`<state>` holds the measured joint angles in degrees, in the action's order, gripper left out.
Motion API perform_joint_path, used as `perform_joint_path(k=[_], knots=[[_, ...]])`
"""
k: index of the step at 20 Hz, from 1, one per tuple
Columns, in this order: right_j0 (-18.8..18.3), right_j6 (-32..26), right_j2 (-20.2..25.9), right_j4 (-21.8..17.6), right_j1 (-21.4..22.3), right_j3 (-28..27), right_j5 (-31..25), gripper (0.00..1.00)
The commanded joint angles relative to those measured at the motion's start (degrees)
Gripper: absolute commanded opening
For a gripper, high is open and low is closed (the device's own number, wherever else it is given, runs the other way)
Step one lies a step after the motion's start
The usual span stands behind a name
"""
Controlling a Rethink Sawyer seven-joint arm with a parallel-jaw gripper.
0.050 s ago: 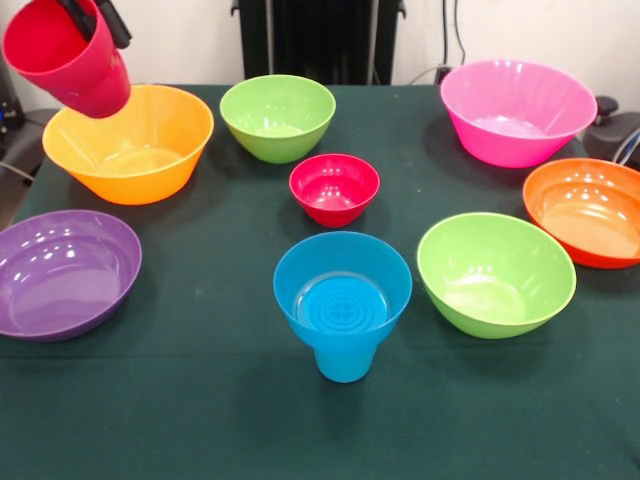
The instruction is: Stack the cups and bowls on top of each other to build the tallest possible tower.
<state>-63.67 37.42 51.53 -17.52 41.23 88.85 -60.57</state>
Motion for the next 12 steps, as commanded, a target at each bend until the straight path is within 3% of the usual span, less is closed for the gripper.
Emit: perform_joint_path(k=[1,12], knots=[[3.87,8.79,2.84,1.76,5.29,7.23,10.09,0.0],[7.23,12.4,-3.3,4.04,9.08,0.87,12.83,0.0]])
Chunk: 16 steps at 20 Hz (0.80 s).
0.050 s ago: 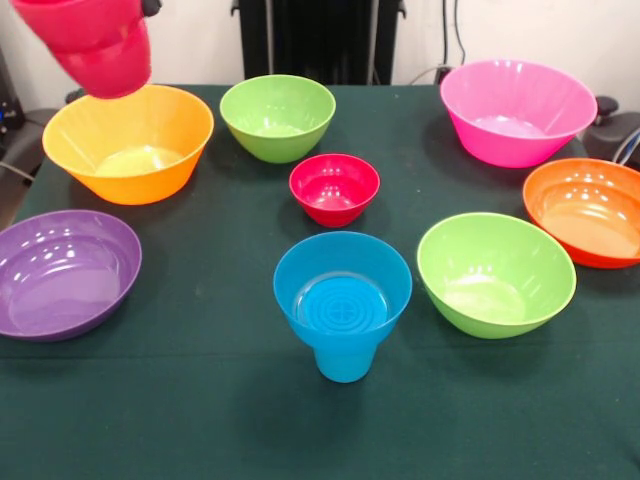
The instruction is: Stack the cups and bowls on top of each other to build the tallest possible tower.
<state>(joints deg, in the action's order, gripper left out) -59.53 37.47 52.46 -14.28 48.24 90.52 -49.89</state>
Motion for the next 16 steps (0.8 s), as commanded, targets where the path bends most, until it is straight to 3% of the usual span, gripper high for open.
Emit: perform_joint_path(k=[1,4,16], knots=[[2.9,12.41,-4.93,1.0,2.3,-1.81,1.85,0.0],[2.94,13.02,-7.0,0.75,1.82,-5.11,2.21,0.0],[7.71,21.76,-14.77,-1.2,-2.06,-5.09,15.14,0.0]])
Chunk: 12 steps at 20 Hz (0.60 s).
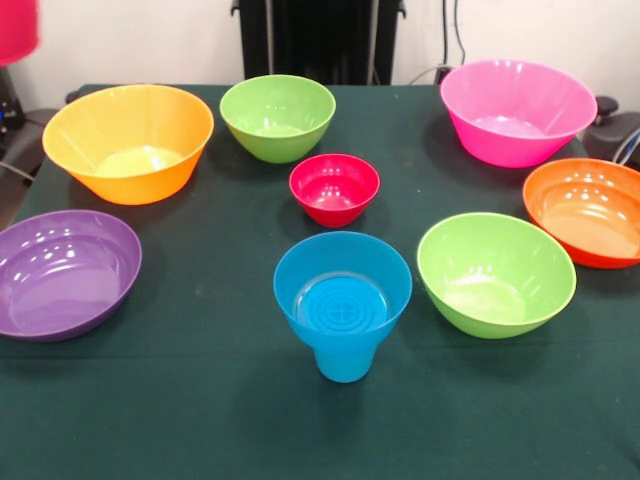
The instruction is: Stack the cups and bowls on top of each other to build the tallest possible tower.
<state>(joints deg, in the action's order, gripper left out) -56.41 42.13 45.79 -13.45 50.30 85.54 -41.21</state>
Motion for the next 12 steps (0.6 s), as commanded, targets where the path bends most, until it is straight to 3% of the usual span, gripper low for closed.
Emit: perform_joint_path(k=[1,12], knots=[[4.89,17.08,-8.42,-2.01,-4.61,0.19,7.46,0.0],[11.8,23.37,-11.76,-1.03,-5.48,3.16,10.9,0.0]])
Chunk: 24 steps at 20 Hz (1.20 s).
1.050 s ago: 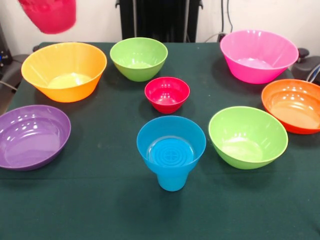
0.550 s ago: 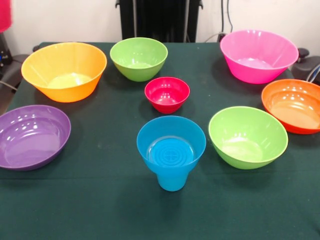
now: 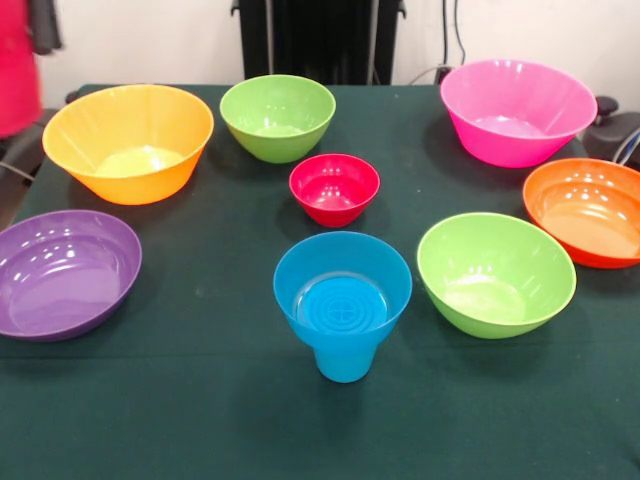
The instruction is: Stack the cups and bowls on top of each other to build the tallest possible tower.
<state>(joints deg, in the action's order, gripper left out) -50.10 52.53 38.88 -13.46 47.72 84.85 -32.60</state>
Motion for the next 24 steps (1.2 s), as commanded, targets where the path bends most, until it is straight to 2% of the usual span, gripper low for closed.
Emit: perform_joint_path(k=[1,15,24], knots=[[5.84,13.32,-5.0,-1.07,-3.0,3.95,2.64,0.0],[9.4,19.94,-7.77,-1.59,-2.57,7.58,6.9,0.0],[14.3,26.22,-12.71,-1.45,-3.43,7.84,9.07,0.0]])
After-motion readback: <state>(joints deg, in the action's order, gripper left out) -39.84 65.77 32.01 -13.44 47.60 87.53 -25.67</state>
